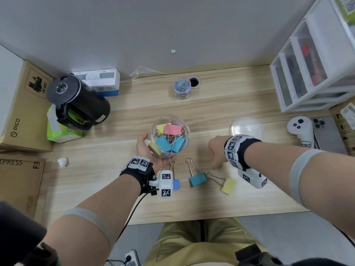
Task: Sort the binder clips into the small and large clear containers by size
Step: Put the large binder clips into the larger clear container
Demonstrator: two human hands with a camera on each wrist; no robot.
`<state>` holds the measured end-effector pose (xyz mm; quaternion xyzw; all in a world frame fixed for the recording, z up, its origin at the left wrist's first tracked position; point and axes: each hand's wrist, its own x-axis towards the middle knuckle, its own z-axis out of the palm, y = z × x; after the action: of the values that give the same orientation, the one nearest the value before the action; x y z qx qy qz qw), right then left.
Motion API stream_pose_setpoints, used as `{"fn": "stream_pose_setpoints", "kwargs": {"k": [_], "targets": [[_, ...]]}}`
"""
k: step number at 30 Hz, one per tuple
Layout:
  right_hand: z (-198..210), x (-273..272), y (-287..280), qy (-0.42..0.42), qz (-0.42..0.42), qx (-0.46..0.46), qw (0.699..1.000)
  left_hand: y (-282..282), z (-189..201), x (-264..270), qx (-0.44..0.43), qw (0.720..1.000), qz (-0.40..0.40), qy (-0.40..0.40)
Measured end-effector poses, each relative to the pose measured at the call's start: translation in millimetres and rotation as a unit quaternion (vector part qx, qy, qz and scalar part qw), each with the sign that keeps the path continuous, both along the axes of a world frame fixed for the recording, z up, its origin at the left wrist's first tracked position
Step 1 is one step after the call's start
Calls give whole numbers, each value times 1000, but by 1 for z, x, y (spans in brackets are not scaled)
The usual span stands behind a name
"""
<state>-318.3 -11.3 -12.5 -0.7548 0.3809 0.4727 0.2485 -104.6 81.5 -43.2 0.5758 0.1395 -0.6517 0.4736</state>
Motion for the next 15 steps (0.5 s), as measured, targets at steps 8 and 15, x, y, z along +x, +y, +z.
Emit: {"fn": "stream_pose_setpoints", "kwargs": {"k": [8,15], "targets": [[-40,-8,44,-19,44,-64,997,11,5,-4,-11,1000,-21,13],[-29,-15,50,-57,8,-91,994,18,6,-4,-8,1000,-16,8]]}}
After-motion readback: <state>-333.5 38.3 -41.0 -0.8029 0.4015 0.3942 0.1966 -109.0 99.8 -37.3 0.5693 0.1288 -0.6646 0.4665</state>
